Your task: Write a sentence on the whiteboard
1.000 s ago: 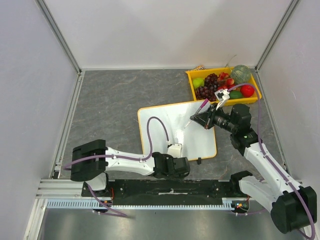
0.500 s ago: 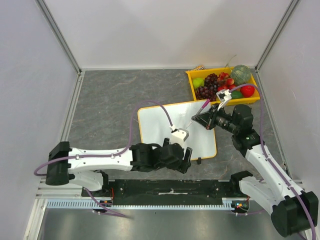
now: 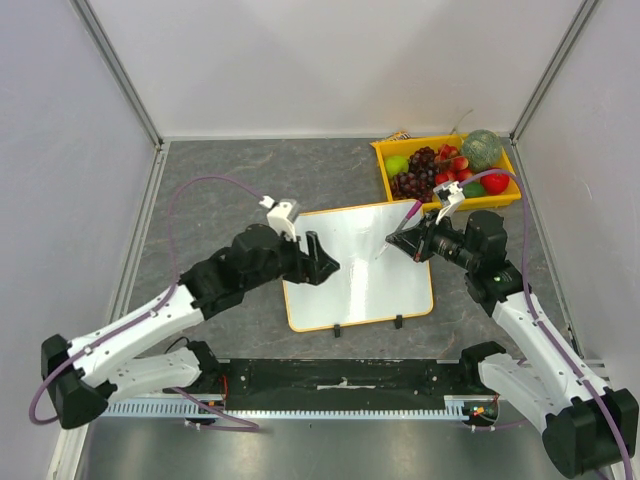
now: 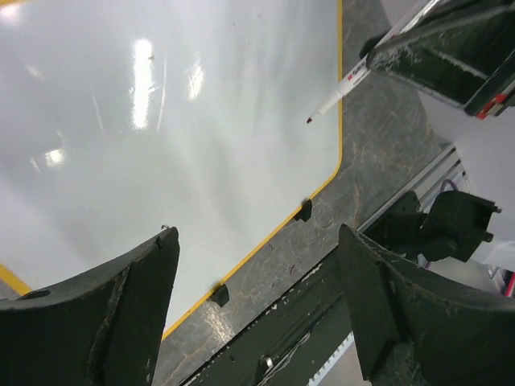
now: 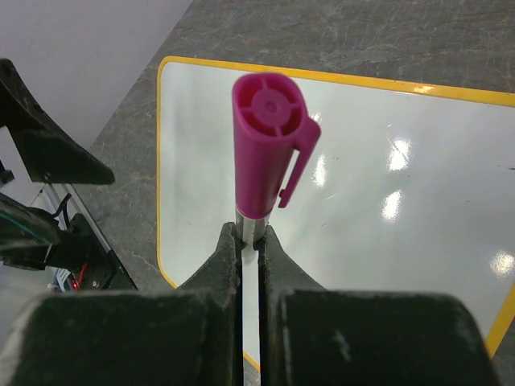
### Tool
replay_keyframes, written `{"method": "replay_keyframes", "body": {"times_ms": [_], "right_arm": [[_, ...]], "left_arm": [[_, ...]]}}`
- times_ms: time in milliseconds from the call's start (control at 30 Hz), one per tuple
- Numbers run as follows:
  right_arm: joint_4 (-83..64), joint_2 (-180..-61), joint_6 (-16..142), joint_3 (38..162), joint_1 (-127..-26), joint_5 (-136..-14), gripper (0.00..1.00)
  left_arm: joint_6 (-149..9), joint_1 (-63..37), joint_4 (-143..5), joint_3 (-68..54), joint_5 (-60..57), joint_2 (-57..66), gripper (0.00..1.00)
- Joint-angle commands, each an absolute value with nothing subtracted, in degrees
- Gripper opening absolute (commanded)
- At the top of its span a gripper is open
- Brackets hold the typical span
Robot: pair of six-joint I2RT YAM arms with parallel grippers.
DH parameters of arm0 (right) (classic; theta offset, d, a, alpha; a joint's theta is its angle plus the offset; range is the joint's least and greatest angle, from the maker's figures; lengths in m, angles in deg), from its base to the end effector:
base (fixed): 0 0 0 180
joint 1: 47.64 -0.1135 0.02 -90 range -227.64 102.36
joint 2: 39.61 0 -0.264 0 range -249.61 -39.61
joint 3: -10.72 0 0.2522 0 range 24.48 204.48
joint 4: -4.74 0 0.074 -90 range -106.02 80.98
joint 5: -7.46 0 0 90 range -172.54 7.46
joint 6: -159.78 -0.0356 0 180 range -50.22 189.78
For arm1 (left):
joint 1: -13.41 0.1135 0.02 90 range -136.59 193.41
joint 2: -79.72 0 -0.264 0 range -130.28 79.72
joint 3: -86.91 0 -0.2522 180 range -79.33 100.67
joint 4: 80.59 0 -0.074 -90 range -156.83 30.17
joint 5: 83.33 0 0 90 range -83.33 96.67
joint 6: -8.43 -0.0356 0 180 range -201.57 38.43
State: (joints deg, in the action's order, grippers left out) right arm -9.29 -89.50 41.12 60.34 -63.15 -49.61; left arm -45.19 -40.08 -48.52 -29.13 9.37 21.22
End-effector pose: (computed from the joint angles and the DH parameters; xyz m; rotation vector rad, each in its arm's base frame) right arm 0.1902 0.0729 0.2886 -0.2117 1.8997 1.0545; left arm 0.1388 -0.1847 0.3135 0.2910 2.1466 -0.9085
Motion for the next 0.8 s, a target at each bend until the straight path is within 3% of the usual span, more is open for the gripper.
{"method": "replay_keyframes", "body": {"times_ms": [0, 233, 467, 767], "right_arm": [[-8.8, -89.2, 42.2, 63.1, -62.8, -49.3, 0.0], [-8.4, -89.2, 43.2, 63.7, -62.8, -49.5, 0.0], [-7.9, -91.2, 45.2, 64.5, -62.8, -47.4, 0.0], [-7.3, -92.5, 46.2, 65.3, -62.8, -46.2, 0.0]], "left_arm": [[-48.9, -33.6, -47.5, -30.2, 4.2, 27.3, 0.85], [-48.4, -17.1, -44.9, -34.5, -4.2, 34.8, 0.86], [-47.7, -0.6, -49.2, -40.6, -20.5, 34.8, 0.85], [-47.6, 9.0, -57.9, -46.4, -34.4, 33.1, 0.85]]}}
